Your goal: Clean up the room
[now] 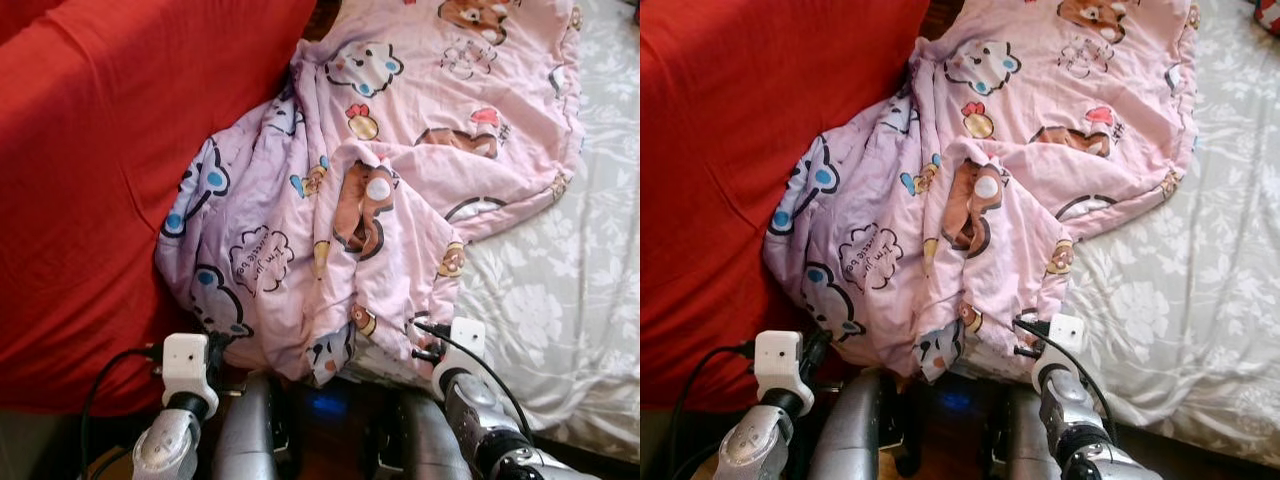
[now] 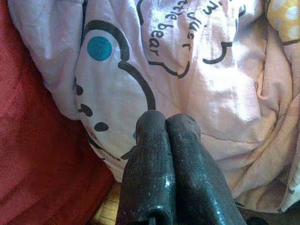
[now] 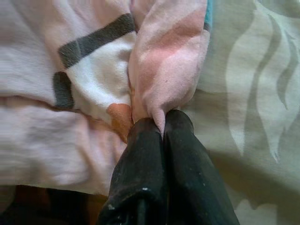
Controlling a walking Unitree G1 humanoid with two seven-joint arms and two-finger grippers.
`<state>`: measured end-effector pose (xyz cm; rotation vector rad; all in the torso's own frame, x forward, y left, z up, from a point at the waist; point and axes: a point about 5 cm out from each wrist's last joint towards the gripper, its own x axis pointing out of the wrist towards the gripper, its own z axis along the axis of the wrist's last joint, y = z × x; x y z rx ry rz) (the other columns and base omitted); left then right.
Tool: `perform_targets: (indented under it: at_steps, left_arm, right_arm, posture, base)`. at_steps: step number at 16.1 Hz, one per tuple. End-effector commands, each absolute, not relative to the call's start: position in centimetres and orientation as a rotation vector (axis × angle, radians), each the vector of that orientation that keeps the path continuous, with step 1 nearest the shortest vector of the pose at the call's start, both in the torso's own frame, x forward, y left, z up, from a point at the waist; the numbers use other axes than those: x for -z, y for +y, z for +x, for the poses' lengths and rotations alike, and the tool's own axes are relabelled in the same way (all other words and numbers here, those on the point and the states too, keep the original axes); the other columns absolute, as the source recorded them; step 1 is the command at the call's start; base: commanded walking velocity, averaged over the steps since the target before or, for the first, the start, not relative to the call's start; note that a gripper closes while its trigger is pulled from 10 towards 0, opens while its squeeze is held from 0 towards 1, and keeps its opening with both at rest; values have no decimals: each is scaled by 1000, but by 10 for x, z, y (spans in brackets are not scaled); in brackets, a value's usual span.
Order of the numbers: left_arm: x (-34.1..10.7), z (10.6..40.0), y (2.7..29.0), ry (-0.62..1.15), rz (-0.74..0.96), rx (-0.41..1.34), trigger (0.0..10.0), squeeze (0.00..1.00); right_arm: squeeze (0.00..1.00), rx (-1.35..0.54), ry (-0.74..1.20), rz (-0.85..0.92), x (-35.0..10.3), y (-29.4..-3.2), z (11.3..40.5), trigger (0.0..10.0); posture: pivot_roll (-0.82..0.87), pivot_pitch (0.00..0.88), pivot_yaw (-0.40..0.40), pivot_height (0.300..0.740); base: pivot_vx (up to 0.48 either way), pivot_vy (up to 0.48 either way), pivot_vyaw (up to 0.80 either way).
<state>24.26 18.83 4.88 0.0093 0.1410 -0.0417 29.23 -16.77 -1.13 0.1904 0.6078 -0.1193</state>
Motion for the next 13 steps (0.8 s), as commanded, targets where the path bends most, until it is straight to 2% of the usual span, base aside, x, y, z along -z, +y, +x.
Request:
perform_targets:
  at_steps: [1, 2, 6, 10, 13]
  left_arm:
    - [-34, 240, 191, 196, 6, 24, 10000, 0]
    - [-32, 246, 189, 199, 6, 26, 10000, 0]
    - [-32, 264, 186, 187, -1, 25, 10000, 0]
    - [-29, 274, 181, 186, -10, 29, 10000, 0]
    - [-24, 278, 179, 195, -16, 34, 10000, 0]
  right_arm:
    - [0, 86, 612, 174, 16, -161, 288, 1176]
    - [0, 68, 581, 173, 12, -158, 291, 10000]
    - [0, 47, 430, 210, 1, -161, 296, 10000]
    - [0, 79, 395, 192, 1, -173, 292, 10000]
    - [0, 70, 363, 197, -2, -170, 293, 10000]
  posture:
    - [66, 239, -5, 648]
    - [56, 218, -6, 648]
    - [15, 149, -13, 648]
    - [-21, 85, -18, 698]
    - [-19, 61, -25, 738]
  base:
    - [0, 0, 0]
    - [0, 0, 0]
    - [0, 0, 0]
    - [0, 0, 0]
    - [0, 0, 0]
